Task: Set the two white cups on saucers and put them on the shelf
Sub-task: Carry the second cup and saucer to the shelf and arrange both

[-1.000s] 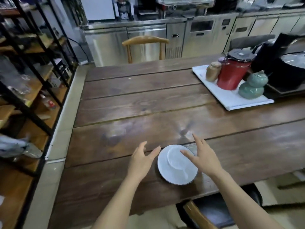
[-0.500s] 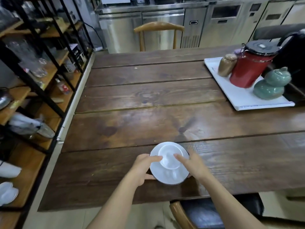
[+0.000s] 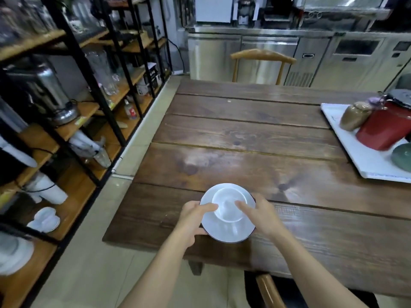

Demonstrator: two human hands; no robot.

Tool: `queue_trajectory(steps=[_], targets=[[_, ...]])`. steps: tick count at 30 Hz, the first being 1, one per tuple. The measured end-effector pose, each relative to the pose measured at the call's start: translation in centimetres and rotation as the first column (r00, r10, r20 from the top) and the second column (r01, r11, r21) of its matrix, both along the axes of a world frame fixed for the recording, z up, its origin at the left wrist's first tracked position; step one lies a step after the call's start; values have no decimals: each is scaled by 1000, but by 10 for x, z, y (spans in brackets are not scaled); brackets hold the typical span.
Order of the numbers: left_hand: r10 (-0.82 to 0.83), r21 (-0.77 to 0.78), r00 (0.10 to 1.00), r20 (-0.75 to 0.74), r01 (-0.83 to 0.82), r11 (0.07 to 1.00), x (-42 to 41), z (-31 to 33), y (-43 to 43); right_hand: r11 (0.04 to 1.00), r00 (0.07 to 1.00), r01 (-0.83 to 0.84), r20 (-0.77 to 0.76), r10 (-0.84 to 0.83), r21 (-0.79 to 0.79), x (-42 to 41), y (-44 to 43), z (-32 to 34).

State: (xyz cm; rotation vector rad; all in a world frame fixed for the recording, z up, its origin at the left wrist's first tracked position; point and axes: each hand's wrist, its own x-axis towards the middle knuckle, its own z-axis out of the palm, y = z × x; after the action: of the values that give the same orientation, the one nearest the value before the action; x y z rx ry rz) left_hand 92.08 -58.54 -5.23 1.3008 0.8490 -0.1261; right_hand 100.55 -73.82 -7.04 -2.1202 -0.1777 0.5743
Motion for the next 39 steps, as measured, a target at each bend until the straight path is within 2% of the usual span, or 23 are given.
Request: queue_trajectory(steps=[7,11,14,20,25,33,39], targets=[[235,25,971,51,-237,971,-107,14,86,967,968,-252,5,252,44,-73,108,17],[364,-1,930,57,-364,931,-189,19,139,916,917,-398,16,397,59,-135,180,27],[495,29,867,67,-497,867,-262,20,177,849,853,-519,-3,522,103,-195,238,31],[738,127,664,120,-748,652,-407,38,221,668,671,-738,1,741,93,-319,344,36],[900,156,425,103,-900,407,-509,52,237,434,443,-889,33,896,146,-422,412,40],[979,167,160,123,-976,139,-625,70,274,84,95,-984,71,993,155,-548,500,57],[993,163,16,114,-987,-3,-688,73,338,-22,-16,-994,57,998,105,-618,579,63]])
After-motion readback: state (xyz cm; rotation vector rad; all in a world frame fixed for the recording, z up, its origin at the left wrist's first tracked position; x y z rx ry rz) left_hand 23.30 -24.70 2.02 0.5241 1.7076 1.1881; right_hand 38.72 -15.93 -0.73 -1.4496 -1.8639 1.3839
